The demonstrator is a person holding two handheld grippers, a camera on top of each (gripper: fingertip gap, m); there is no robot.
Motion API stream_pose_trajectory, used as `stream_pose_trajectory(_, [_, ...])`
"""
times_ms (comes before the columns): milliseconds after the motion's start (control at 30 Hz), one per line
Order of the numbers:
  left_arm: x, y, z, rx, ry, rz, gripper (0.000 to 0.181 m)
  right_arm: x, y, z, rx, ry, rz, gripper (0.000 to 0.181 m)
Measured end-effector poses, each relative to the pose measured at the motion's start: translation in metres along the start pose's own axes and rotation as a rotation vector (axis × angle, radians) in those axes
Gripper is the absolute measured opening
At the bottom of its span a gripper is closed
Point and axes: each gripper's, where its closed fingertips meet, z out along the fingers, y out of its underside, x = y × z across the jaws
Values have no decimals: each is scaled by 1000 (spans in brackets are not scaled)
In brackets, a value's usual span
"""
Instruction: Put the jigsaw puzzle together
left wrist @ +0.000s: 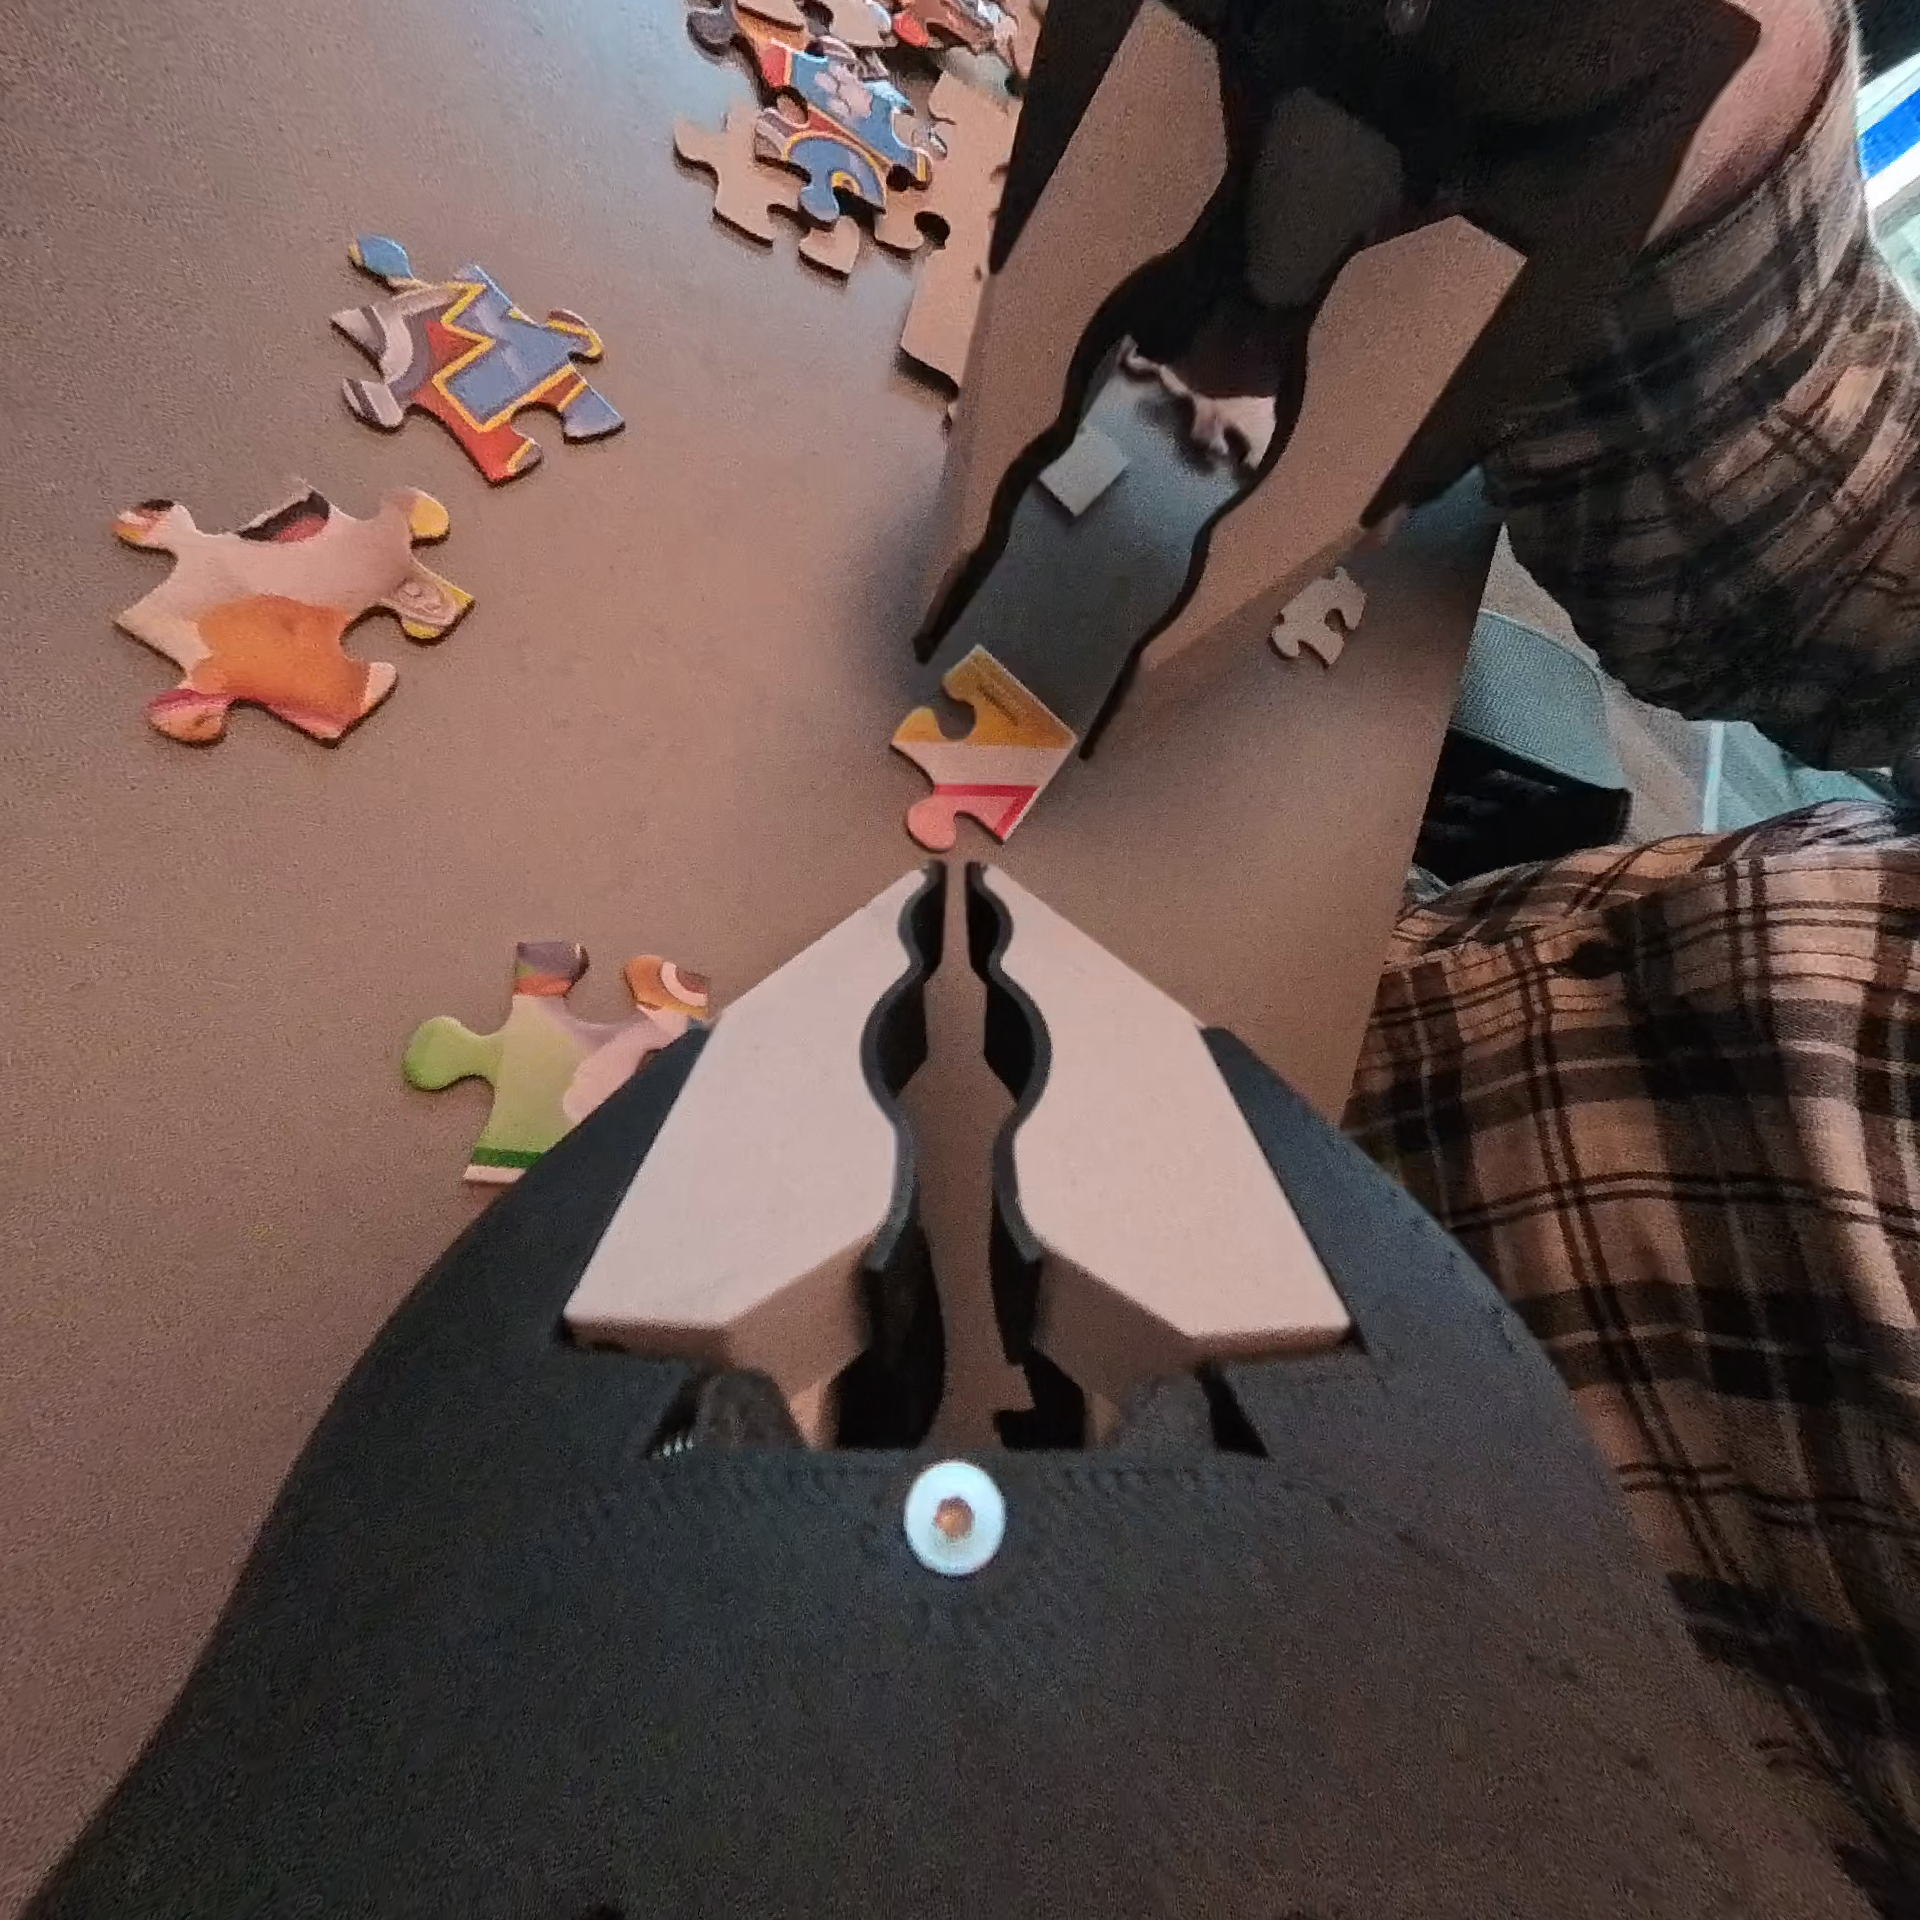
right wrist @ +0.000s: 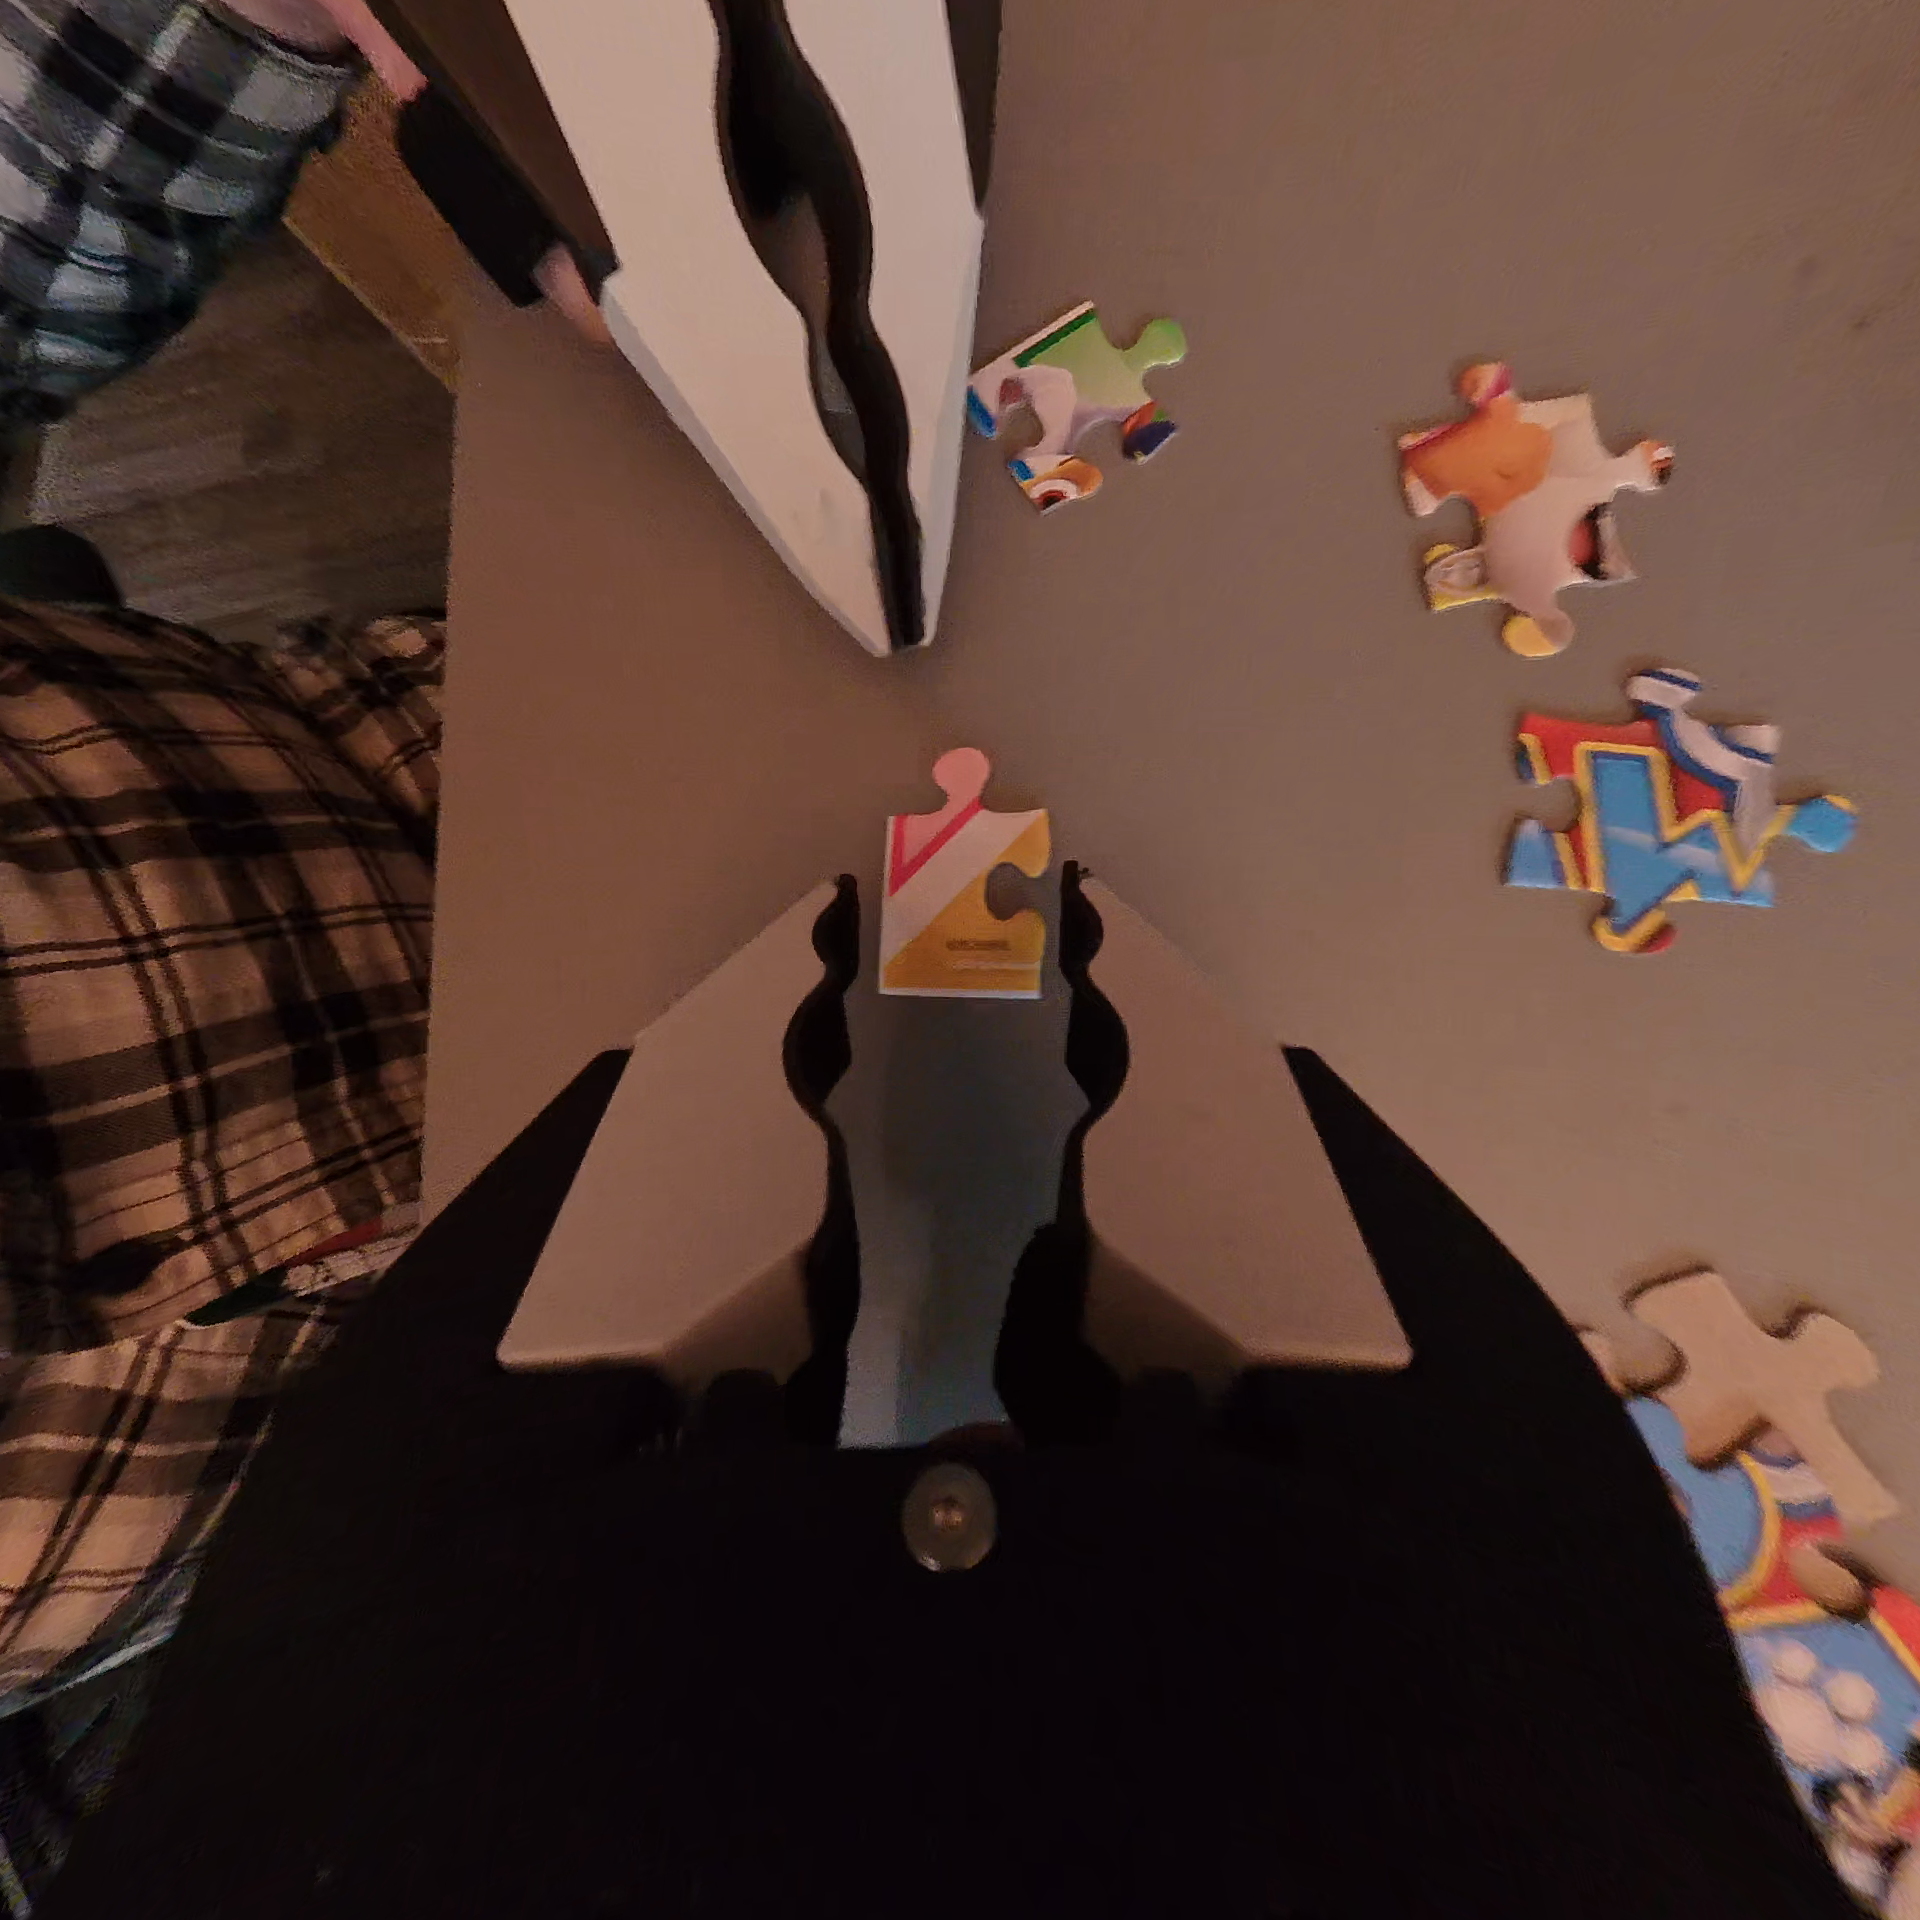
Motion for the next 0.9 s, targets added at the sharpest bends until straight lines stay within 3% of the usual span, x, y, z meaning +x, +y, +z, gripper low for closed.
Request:
stream_pose_trajectory(167, [6,-8,9,-1,-73,127,20,6,10,-28,-4,72,-19,31])
stream_pose_trajectory(300, [16,-8,35,-84,-132,288,26,-14,46,-57,-82,104,-54,38])
stream_pose_trajectory(400, [15,-8,47,-114,-143,316,26,-35,75,-71,-125,129,-69,40])
stream_pose_trajectory(600, [12,5,33,-177,-138,290,11,-67,114,-64,-164,204,-68,57])
stream_pose_trajectory(700, [5,7,20,-179,-191,313,26,-74,112,-61,-105,252,-74,48])
stream_pose_trajectory(800, [15,-3,14,-108,-168,322,27,-75,110,-61,-53,324,-93,34])
stream_pose_trajectory(900, [29,-4,19,-93,-160,380,27,-78,109,-62,-1,415,-136,33])
